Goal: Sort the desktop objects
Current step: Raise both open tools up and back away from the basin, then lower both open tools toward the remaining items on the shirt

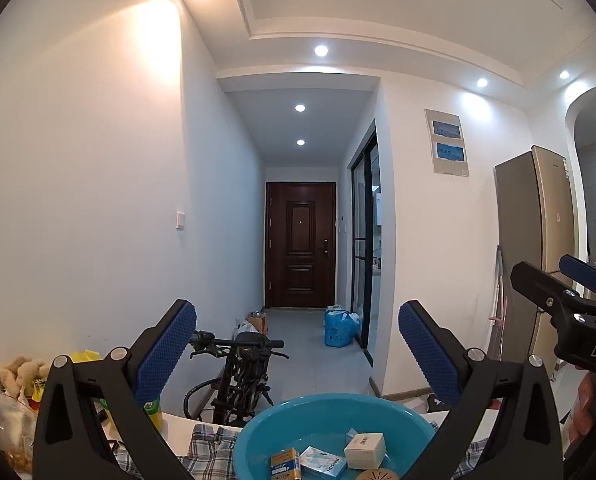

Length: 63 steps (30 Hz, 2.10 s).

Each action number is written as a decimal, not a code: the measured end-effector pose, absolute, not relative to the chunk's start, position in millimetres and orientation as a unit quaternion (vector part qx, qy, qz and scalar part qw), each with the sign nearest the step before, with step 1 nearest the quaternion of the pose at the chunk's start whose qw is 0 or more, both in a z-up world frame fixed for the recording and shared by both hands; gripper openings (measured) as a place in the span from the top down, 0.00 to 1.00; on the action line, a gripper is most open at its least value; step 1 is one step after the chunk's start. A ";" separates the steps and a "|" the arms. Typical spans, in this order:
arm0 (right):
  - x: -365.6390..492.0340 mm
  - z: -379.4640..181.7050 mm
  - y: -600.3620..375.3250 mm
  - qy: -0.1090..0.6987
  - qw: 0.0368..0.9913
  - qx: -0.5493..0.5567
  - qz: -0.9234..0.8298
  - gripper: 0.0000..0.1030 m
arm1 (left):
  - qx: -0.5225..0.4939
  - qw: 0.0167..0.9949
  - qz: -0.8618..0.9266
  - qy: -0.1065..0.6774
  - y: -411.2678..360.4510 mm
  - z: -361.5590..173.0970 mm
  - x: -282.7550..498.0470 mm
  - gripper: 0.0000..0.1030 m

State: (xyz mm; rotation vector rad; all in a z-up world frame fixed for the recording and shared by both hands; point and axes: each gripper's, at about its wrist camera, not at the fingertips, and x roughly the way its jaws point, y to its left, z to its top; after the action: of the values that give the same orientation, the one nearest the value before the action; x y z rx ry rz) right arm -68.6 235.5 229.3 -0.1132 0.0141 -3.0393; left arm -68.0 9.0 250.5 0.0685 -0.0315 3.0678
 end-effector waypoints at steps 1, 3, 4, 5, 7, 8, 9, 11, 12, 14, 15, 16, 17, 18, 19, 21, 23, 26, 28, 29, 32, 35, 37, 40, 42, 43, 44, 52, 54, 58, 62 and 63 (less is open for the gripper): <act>-65.0 231.3 234.2 0.008 0.049 -0.039 -0.998 0.00 | 0.018 0.039 0.999 -0.015 8.8 252.7 -66.1 0.00; -60.4 235.0 230.2 0.018 0.049 -0.035 -0.998 0.00 | 0.011 0.048 0.998 -0.026 7.9 256.6 -62.2 0.00; -60.0 237.5 228.5 0.023 0.047 -0.030 -0.998 0.00 | 0.010 0.052 0.998 -0.029 7.3 258.6 -59.1 0.00; -58.4 239.7 226.1 0.027 0.044 -0.026 -0.998 0.00 | 0.009 0.053 0.998 -0.030 6.9 260.3 -55.6 0.00; -51.4 242.9 221.9 0.035 0.041 -0.024 -0.998 0.00 | 0.011 0.052 0.998 -0.025 7.4 264.0 -46.5 0.00; -46.5 244.8 220.6 0.038 0.040 -0.025 -0.998 0.00 | 0.013 0.051 0.998 -0.024 7.0 266.0 -40.7 0.00; -39.9 246.6 220.2 0.039 0.041 -0.028 -0.998 0.00 | 0.016 0.050 0.998 -0.023 5.7 268.3 -34.1 0.00; -26.8 250.5 218.9 0.040 0.044 -0.035 -0.998 0.00 | 0.021 0.047 0.998 -0.023 2.5 271.4 -22.6 0.00; -20.2 251.0 218.1 0.042 0.044 -0.038 -0.997 0.00 | 0.024 0.044 0.998 -0.024 0.2 272.4 -15.5 0.00; -8.6 252.7 216.7 0.046 0.042 -0.042 -0.997 0.00 | 0.027 0.039 0.998 -0.030 -6.0 272.9 -4.1 0.00; -3.5 252.5 216.7 0.047 0.042 -0.042 -0.997 0.00 | 0.027 0.038 0.998 -0.033 -8.1 272.7 0.8 0.00; 0.1 252.2 217.0 0.047 0.043 -0.041 -0.997 0.00 | 0.026 0.037 0.998 -0.036 -10.1 272.4 6.3 0.00; 4.4 251.7 217.6 0.046 0.044 -0.039 -0.997 0.00 | 0.025 0.036 0.998 -0.038 -11.5 271.3 9.6 0.00; 8.3 250.4 218.5 0.044 0.046 -0.037 -0.997 0.00 | 0.024 0.033 0.998 -0.040 -13.0 270.8 13.6 0.00; 12.0 249.9 220.1 0.042 0.046 -0.033 -0.997 0.00 | 0.020 0.032 0.998 -0.041 -13.6 270.2 17.9 0.00; 21.1 247.3 222.8 0.039 0.047 -0.029 -0.998 0.00 | 0.015 0.032 0.999 -0.036 -12.3 269.3 23.8 0.00; 31.3 244.7 225.4 0.037 0.045 -0.029 -0.998 0.00 | 0.015 0.031 0.999 -0.026 -9.8 267.5 33.0 0.00; 43.8 241.1 228.6 0.035 0.041 -0.028 -0.998 0.00 | 0.017 0.030 0.999 -0.018 -6.7 263.1 45.8 0.00; 49.2 237.7 230.5 0.031 0.046 -0.026 -0.998 0.00 | 0.015 0.026 0.999 -0.012 -4.7 259.9 51.6 0.00; 52.1 235.8 230.9 0.031 0.054 -0.027 -0.998 0.00 | 0.013 0.026 1.000 -0.010 -4.4 258.1 53.9 0.00; 58.6 231.6 231.9 0.031 0.071 -0.027 -0.997 0.00 | 0.011 0.029 0.999 -0.011 -4.2 251.0 64.9 0.00; 67.3 227.8 236.0 0.029 0.071 -0.035 -0.996 0.00 | 0.025 0.031 0.999 -0.010 -4.4 241.7 79.3 0.00; 69.3 226.4 242.6 0.020 0.074 -0.040 -0.996 0.00 | 0.042 0.036 0.998 -0.016 -6.0 235.8 89.7 0.00; 72.5 213.7 243.9 0.019 0.091 -0.037 -0.995 0.00 | 0.052 0.039 0.997 -0.028 -9.6 221.8 99.6 0.00; 74.4 203.1 244.2 0.020 0.089 -0.035 -0.995 0.00 | 0.046 0.047 0.998 -0.024 -9.7 212.3 101.4 0.00; 77.6 197.5 244.8 0.018 0.086 -0.037 -0.995 0.00 | 0.043 0.046 0.998 -0.021 -9.9 207.3 101.9 0.00; 79.9 193.2 246.4 0.014 0.081 -0.040 -0.996 0.00 | 0.041 0.046 0.998 -0.018 -9.5 202.5 102.0 0.00; 78.4 151.8 251.6 0.008 0.077 -0.010 -0.997 0.00 | 0.012 0.067 0.997 -0.029 -13.0 163.2 100.2 0.00; 72.8 135.2 252.8 0.000 0.086 0.018 -0.996 0.00 | -0.003 0.062 0.998 -0.017 -12.1 150.9 95.8 0.00; 66.8 107.6 258.8 -0.026 0.096 0.051 -0.994 0.00 | -0.024 0.065 0.997 -0.015 -12.3 132.8 91.8 0.00; 67.9 91.8 261.4 -0.021 0.085 0.058 -0.994 0.00 | -0.038 0.065 0.997 -0.004 -8.6 117.1 92.2 0.00; 68.4 89.2 261.6 -0.019 0.084 0.060 -0.995 0.00 | -0.043 0.066 0.997 0.000 -7.4 113.3 91.6 0.00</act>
State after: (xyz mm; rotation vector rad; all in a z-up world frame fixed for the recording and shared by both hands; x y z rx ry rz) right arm 68.4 261.6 89.2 0.1778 -0.0576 -2.9685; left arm 91.6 -7.4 113.3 -0.1297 -0.0004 3.0077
